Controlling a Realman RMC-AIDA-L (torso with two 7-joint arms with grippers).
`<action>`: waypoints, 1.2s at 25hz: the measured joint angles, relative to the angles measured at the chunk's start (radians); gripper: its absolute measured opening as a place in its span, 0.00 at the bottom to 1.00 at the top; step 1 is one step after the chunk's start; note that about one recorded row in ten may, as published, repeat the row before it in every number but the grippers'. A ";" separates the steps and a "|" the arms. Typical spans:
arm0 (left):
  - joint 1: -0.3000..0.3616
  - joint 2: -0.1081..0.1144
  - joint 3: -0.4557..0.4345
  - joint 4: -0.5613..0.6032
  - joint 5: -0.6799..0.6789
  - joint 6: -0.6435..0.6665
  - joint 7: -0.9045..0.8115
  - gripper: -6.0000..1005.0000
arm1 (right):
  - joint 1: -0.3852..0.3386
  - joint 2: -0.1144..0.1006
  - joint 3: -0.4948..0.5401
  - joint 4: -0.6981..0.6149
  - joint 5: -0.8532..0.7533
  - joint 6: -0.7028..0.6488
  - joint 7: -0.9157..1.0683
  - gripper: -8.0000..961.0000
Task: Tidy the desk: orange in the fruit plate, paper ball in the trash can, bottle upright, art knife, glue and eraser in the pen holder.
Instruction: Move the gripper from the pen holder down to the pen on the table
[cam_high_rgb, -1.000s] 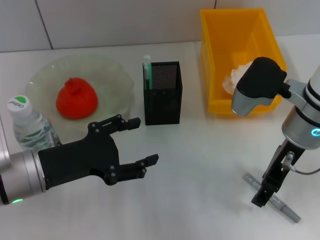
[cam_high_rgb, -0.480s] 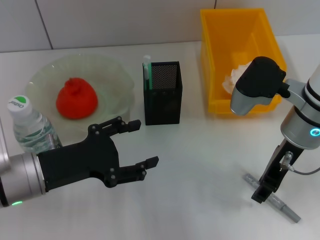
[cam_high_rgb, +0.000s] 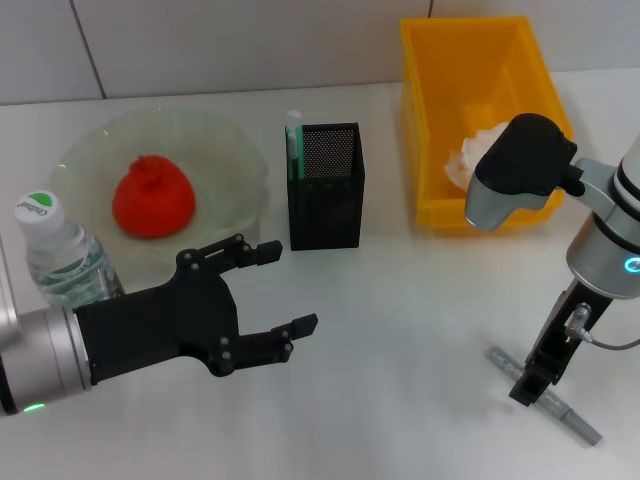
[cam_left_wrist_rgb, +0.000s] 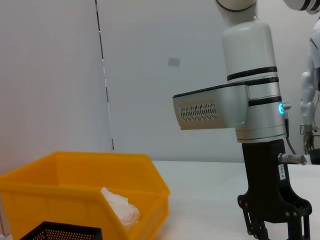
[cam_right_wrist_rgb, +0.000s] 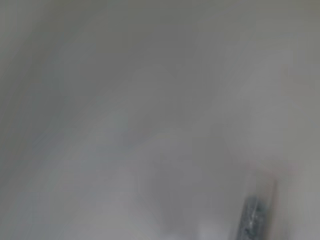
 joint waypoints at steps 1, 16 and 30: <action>0.000 0.000 0.000 0.000 0.000 0.000 0.000 0.82 | 0.000 0.000 -0.001 0.000 -0.006 0.000 0.000 0.52; 0.001 0.000 0.001 -0.002 0.000 0.002 0.001 0.82 | 0.003 0.001 -0.023 0.000 -0.011 0.006 0.005 0.52; -0.002 0.000 0.001 -0.002 0.000 0.001 0.002 0.82 | 0.002 0.002 -0.026 0.003 -0.011 0.010 0.005 0.43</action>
